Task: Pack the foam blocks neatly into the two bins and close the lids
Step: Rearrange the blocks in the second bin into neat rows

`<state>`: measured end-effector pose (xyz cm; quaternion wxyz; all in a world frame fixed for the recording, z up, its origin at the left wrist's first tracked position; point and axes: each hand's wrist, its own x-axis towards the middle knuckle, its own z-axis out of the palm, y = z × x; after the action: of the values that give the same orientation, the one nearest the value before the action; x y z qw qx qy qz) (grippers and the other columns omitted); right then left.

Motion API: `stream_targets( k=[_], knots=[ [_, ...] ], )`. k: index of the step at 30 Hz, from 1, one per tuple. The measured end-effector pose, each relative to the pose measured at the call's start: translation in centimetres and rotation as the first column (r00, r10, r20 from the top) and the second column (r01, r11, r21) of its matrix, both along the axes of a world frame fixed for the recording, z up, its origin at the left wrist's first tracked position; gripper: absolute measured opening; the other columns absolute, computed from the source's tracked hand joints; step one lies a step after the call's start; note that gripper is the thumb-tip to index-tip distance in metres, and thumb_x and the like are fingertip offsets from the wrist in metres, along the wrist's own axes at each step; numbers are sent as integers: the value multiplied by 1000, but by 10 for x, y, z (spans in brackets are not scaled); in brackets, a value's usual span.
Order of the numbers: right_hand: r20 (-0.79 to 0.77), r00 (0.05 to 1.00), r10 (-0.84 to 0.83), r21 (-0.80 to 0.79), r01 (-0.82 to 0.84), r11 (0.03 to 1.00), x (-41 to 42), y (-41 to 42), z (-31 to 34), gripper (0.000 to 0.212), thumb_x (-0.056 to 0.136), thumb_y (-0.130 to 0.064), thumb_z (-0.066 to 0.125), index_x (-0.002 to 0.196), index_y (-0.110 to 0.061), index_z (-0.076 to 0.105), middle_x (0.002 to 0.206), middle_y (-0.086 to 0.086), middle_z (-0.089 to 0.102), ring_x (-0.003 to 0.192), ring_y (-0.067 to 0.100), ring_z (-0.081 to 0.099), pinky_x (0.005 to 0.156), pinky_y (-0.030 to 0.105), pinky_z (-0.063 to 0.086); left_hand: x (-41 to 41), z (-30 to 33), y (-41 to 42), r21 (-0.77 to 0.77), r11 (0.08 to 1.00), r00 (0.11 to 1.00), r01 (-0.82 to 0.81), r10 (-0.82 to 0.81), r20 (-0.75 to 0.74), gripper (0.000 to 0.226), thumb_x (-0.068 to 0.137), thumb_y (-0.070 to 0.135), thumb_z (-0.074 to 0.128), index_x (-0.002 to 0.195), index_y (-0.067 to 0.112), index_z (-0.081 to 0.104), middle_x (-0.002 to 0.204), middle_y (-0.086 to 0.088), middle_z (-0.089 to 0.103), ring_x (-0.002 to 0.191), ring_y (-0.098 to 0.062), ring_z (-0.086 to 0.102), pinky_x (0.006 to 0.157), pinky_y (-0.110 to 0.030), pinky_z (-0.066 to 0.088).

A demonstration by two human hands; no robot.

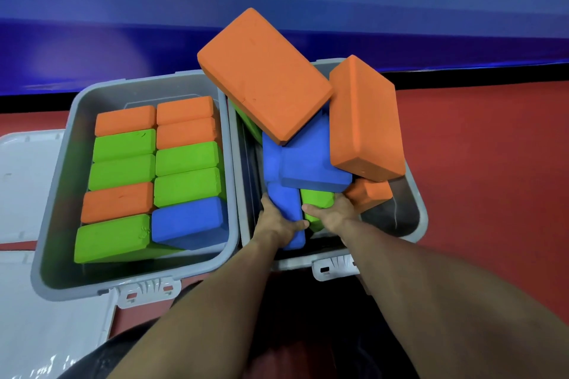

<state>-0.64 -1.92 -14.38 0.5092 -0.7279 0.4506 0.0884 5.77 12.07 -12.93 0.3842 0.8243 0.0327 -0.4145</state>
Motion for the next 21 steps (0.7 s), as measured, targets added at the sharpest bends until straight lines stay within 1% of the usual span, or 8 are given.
stream_targets(
  k=[2,4,8,10,13,16,18,21],
  knots=[
    [-14,1000,11,36,-10,999,-2,-4,-2,73,71,-38,89,132,-13,56,123,2,67,112,22,63,97,30,48,-1,2,0,9,1000,1000,-6,6,2,125,77,26,89,161,17,-3,158,-12,33,142,-33,40,114,-41,37],
    [-16,999,-47,105,49,993,-5,-10,1,88,63,-43,93,136,-15,53,130,1,64,117,21,62,101,35,50,-2,5,-1,9,1000,999,1,-1,33,128,76,26,90,162,16,-5,164,-13,20,148,-33,31,120,-43,31],
    [128,961,-245,383,180,906,-9,-27,20,108,44,-52,100,135,-27,48,129,-9,66,116,21,64,92,61,54,2,16,-6,-66,998,994,-7,14,112,134,66,43,94,163,17,4,167,-8,7,153,-31,15,124,-50,23],
    [186,939,-288,511,158,845,-9,-34,35,113,45,-49,100,141,-31,44,129,-12,66,121,19,62,99,58,50,7,25,-13,-157,987,991,-26,47,126,132,57,60,93,161,25,19,166,-1,15,152,-28,20,122,-53,27],
    [165,938,-306,694,111,712,-12,-38,61,105,53,-57,93,144,-29,48,139,-8,58,135,19,49,112,40,33,18,19,-22,-242,961,979,-133,165,116,131,37,84,86,149,27,45,153,4,41,142,-25,42,113,-50,43],
    [80,890,-450,802,211,559,-19,-44,75,87,66,-64,77,135,-16,55,149,2,50,144,20,37,124,43,17,20,35,-25,-252,945,971,-208,230,63,128,43,93,73,148,25,44,145,3,49,136,-26,46,112,-52,42],
    [56,849,-525,854,232,466,-21,-50,85,90,68,-68,70,137,-12,51,148,10,50,146,27,34,124,50,14,21,43,-28,-274,930,965,-246,261,16,117,54,87,72,147,22,42,141,0,51,132,-28,46,112,-52,41],
    [101,798,-593,895,187,404,-24,-57,97,91,68,-73,68,133,-11,54,137,14,61,134,35,48,121,52,21,25,39,-33,-303,910,955,-285,297,-5,80,80,57,79,138,13,47,135,-5,58,121,-25,57,104,-42,48]
  ],
)
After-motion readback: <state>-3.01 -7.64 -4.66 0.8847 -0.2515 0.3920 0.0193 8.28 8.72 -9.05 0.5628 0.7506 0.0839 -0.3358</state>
